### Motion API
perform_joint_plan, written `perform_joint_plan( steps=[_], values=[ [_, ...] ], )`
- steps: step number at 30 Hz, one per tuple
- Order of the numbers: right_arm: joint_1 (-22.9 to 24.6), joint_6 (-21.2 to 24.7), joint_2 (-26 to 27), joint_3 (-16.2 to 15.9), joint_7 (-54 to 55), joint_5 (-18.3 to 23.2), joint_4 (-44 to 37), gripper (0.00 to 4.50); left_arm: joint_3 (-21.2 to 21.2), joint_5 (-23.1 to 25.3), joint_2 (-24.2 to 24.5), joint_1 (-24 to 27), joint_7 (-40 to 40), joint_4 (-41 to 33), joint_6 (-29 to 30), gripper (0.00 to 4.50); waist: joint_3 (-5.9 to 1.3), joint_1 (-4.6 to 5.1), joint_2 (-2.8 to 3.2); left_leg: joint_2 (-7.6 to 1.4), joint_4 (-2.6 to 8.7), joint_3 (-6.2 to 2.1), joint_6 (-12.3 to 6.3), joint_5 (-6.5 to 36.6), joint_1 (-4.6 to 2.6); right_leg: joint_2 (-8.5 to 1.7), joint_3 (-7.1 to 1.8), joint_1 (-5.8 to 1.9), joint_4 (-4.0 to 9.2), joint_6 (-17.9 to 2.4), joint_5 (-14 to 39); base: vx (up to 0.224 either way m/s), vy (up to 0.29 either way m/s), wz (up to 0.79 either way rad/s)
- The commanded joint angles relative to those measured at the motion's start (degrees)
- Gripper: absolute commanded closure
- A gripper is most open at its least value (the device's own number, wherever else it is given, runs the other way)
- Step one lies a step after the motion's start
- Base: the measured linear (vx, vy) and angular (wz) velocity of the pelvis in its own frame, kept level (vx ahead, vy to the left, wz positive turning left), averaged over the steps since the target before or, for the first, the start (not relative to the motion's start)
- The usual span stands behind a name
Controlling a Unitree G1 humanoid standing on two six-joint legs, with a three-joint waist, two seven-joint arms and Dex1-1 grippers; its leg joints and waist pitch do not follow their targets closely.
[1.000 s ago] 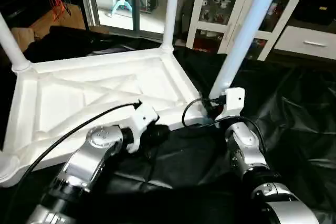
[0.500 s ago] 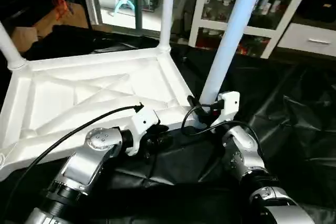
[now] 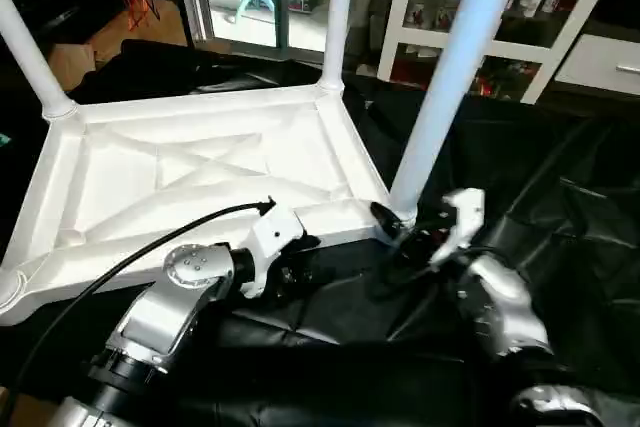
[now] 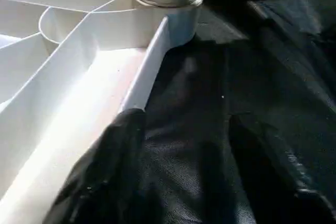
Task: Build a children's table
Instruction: Insert table leg to table base
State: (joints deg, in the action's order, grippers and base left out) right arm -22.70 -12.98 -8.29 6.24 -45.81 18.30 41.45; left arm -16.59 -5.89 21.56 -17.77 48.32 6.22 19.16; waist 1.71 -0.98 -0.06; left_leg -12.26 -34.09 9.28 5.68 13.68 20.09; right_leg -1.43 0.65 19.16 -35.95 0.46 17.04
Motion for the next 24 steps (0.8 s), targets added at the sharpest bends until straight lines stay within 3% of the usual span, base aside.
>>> perform_joint_plan(
  steps=[1,3,5,10,19,20,21,24],
  values=[
    [0.56,0.26,-1.84,0.39,-2.45,1.25,-3.47,0.55,0.48,0.58,0.16,-0.12,-0.59,-0.51,-0.35,1.54,-2.64,-0.26,0.70,-0.82,3.51,-0.31,-0.08,-4.11,-0.24,-4.26,-1.81,-2.82,1.76,-8.07,-39.28,0.000,0.000,0.00],
    [1.23,0.79,-2.63,0.60,-3.35,1.68,-5.43,0.55,0.39,0.59,0.10,-0.16,-0.58,-0.46,-0.37,1.54,-2.58,-0.31,0.59,-0.86,3.50,-0.35,-0.23,-2.88,-0.32,-4.24,-1.90,-2.84,2.00,-8.24,-36.99,0.000,0.000,0.00],
    [1.58,0.66,-3.13,0.66,-3.71,1.68,-6.38,0.55,0.26,0.61,0.06,-0.15,-0.60,-0.45,-0.41,1.54,-2.65,-0.35,0.84,-0.92,3.40,-0.41,-0.48,-3.39,-0.34,-4.25,-1.89,-2.71,1.88,-8.93,-36.37,0.000,0.000,0.00],
    [2.85,1.37,-5.10,0.53,-6.27,2.39,-9.41,0.55,0.30,0.50,0.06,0.01,-0.82,-0.63,-0.29,1.54,-2.90,-0.71,0.79,-0.80,2.97,-0.44,-1.33,-6.27,-0.19,-4.01,-1.77,-2.82,1.34,-9.28,-40.49,0.000,0.000,0.00],
    [5.91,3.83,-8.58,0.13,-10.01,3.62,-13.99,0.55,0.91,0.73,-0.05,0.30,-2.36,-0.73,-0.52,1.54,-3.01,-1.10,0.52,-0.60,2.78,-0.51,-1.77,-5.91,-0.10,-3.95,-1.71,-3.02,1.30,-9.01,-40.41,0.000,0.000,0.00],
    [6.54,3.94,-9.16,0.53,-9.97,3.85,-14.95,0.55,1.19,0.77,-0.06,0.46,-2.80,-0.85,-0.42,1.54,-2.96,-1.00,-0.57,-0.54,2.85,-0.38,-2.06,-5.85,-0.04,-3.85,-1.77,-3.22,1.54,-9.09,-39.93,0.000,0.000,0.00],
    [7.61,4.23,-10.01,1.45,-9.86,4.51,-16.58,0.55,1.67,1.09,-0.10,0.76,-3.96,-1.20,-0.23,1.54,-2.84,-1.35,0.00,-0.56,2.87,-0.51,-2.30,-5.57,0.02,-4.02,-1.84,-3.16,1.49,-8.94,-39.26,0.000,0.000,0.00],
    [11.44,6.33,-11.85,4.38,-8.77,6.85,-23.07,0.55,4.18,-0.52,-0.92,2.54,-6.40,-3.91,1.35,1.54,-2.81,-1.24,0.04,-0.69,2.87,-0.67,-2.73,-5.24,0.10,-3.97,-1.78,-3.15,1.45,-8.63,-38.70,0.000,0.000,0.00]
  ],
)
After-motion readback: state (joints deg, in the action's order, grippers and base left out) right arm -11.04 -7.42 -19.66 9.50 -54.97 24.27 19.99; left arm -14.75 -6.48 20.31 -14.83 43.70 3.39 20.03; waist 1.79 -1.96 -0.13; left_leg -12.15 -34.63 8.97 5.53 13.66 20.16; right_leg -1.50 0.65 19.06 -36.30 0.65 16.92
